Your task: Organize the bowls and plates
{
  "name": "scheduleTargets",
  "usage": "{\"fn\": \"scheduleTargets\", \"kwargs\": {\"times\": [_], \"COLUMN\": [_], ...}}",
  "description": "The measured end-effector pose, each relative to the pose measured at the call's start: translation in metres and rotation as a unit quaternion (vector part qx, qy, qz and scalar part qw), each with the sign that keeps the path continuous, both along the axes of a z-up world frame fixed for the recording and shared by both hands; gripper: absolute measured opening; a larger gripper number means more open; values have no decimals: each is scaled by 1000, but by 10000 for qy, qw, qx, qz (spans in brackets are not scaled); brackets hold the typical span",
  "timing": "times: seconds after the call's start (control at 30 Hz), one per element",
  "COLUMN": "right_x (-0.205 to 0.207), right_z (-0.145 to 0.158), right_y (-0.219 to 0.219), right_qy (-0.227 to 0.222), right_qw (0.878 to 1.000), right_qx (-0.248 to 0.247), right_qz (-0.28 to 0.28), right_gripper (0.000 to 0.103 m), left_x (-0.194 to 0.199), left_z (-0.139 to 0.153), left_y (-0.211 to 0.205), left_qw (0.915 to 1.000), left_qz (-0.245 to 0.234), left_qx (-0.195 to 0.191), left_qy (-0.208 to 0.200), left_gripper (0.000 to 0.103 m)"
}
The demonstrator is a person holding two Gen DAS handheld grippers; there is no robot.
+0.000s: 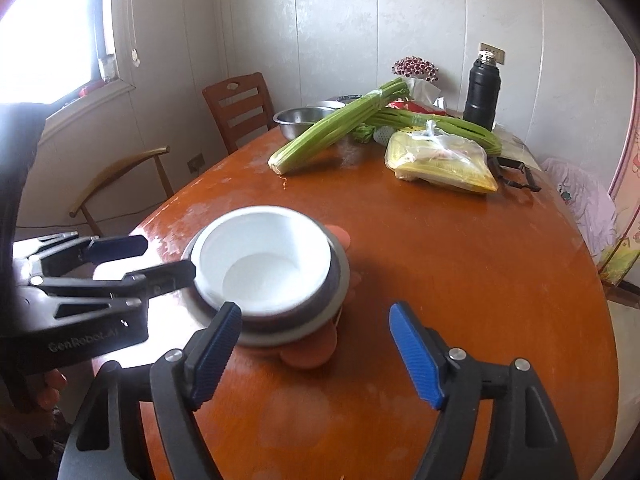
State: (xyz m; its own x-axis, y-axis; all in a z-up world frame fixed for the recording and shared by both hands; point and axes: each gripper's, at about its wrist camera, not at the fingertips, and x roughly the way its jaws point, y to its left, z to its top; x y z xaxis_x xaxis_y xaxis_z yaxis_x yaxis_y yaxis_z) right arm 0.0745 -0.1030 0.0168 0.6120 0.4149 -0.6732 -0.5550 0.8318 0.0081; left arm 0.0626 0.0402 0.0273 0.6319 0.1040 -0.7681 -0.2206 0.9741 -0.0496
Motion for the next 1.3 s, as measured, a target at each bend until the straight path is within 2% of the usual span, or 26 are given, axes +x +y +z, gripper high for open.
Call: {"fn": "scheduleTargets", "kwargs": {"times": [0.13,0.4,0.53,0.83,1.3], "right_x": [-20,-46,-52,-56,-66], "right_z": [-10,-22,-25,-34,-35], "right_y": [-10,-28,-33,-37,-27], "right_qy": [-61,-152,-186,-136,-242], "right_qw": [10000,9998,9996,9992,9991], "right_qx": [-2,115,143,89,-39], "right_qz": [57,-61,-127,-353,-355], "right_gripper": [81,85,87,88,88], "left_x": [-21,-48,-53,-57,-59], "left_z": [-12,-22,-24,-30,-35], "left_y": [-12,-34,-39,-33,-27], "left_qw": [10000,9998,9997,9998,9999], "left_qz": [83,-84,-120,-93,-135], "left_qx": [-8,30,129,81,33], "left_qy": [-17,-155,-172,-173,-101], "left_gripper": [63,63,63,63,63]}}
